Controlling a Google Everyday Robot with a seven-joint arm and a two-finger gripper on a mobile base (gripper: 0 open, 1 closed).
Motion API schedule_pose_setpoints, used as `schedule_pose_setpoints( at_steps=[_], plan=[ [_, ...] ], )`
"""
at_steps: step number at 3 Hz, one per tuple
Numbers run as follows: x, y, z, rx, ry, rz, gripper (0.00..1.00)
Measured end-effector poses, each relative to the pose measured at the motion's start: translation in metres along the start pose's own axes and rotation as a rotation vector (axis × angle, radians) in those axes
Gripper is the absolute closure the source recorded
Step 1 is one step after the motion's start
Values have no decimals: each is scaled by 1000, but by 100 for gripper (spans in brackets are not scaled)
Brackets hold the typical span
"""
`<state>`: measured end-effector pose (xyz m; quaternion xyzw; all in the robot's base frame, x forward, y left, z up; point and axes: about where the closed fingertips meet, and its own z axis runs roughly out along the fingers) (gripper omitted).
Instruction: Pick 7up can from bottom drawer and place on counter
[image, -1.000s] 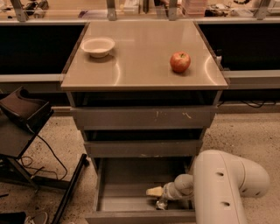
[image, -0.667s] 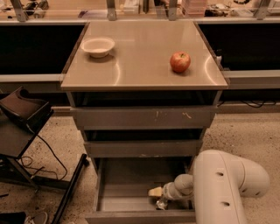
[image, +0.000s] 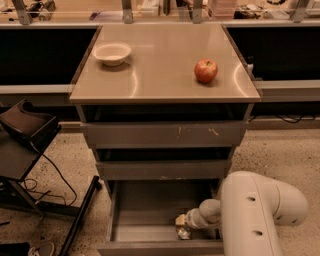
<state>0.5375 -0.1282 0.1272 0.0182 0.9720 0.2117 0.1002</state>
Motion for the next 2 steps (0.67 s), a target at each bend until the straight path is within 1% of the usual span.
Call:
schedule_pose_setpoints(
  at_steps=[1,2],
  plan=[
    [-6,-4,-36,-21,-79,7,89],
    [-29,22,-118,-56,-268,-55,100]
  ],
)
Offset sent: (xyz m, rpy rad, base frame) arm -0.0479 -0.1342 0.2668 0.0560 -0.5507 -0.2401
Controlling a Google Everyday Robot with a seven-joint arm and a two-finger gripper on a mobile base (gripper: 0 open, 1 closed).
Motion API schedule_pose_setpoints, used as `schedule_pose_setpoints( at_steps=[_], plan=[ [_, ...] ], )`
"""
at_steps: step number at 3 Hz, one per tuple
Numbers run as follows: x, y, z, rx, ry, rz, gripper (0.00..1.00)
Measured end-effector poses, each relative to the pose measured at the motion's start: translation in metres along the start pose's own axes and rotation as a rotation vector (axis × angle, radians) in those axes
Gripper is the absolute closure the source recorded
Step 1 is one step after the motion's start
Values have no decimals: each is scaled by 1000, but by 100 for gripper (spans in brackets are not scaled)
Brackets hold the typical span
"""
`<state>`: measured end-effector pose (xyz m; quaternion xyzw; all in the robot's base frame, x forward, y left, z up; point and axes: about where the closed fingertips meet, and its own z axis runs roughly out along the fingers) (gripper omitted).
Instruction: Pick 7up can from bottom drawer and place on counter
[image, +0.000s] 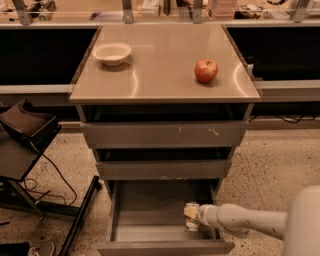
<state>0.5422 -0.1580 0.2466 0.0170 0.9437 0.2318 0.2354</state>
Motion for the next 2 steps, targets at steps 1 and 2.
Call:
schedule_pose_setpoints(
  at_steps=[1,2],
  plan=[
    [-38,37,-90,-16,-195,-53,100],
    [-64,83,-186,-43,-328,-45,100]
  ],
)
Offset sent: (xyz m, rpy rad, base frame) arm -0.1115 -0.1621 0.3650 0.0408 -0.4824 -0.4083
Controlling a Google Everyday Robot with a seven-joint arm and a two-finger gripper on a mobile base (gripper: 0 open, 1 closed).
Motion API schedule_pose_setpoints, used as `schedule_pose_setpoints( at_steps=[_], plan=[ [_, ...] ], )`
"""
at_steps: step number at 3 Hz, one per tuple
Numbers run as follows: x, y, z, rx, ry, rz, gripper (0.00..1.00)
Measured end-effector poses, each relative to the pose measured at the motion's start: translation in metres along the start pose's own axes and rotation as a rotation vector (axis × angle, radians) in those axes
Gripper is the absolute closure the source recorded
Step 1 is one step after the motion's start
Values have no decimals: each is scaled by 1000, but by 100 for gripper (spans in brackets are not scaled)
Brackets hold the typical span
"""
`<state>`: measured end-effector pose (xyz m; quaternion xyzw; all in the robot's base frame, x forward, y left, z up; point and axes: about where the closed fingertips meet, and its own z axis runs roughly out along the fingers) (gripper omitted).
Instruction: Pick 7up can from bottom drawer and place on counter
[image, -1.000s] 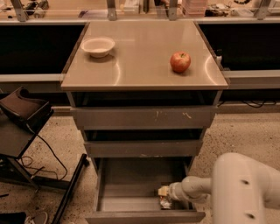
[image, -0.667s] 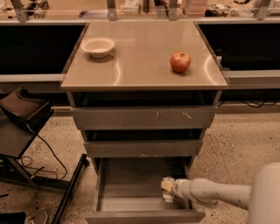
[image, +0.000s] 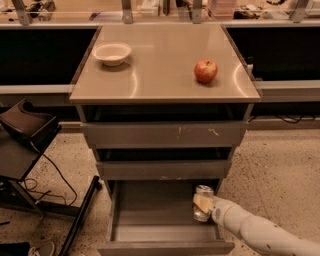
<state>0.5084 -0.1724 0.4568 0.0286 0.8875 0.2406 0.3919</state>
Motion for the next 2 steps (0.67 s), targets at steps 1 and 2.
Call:
schedule_pose_setpoints(
  at_steps=[1,2],
  plan=[
    [-65,28,-73,-4,-108,60,100],
    [-71,11,-100,32,-149,87,100]
  ],
)
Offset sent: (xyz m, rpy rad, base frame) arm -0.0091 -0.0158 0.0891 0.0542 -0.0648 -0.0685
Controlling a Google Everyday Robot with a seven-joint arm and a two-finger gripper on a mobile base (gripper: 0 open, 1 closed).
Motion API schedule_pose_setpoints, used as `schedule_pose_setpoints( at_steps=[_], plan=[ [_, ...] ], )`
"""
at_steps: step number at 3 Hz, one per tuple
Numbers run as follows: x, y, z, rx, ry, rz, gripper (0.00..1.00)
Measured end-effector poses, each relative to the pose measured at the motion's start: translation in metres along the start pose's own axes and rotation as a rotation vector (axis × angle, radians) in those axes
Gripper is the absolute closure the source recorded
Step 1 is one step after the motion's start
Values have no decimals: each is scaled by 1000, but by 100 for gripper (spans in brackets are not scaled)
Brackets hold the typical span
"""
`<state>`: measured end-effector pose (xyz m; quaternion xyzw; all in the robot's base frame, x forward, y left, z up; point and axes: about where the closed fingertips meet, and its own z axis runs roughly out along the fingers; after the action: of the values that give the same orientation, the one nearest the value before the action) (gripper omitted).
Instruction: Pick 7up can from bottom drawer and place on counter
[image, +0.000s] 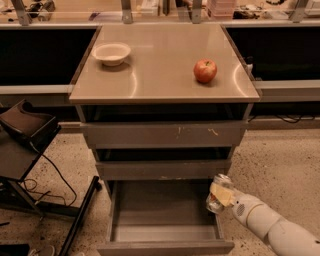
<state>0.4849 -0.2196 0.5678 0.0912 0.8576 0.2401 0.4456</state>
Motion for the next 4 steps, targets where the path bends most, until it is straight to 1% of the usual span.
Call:
schedule_pose_setpoints(
  at_steps=[1,2,3,4],
  plan=[
    [0,0,0,0,0,0,100],
    [-25,6,-2,-26,-40,9,100],
    [-116,33,-30,-44,-162,7,100],
    [-228,82,-69,-40,-291,-21,100]
  ],
)
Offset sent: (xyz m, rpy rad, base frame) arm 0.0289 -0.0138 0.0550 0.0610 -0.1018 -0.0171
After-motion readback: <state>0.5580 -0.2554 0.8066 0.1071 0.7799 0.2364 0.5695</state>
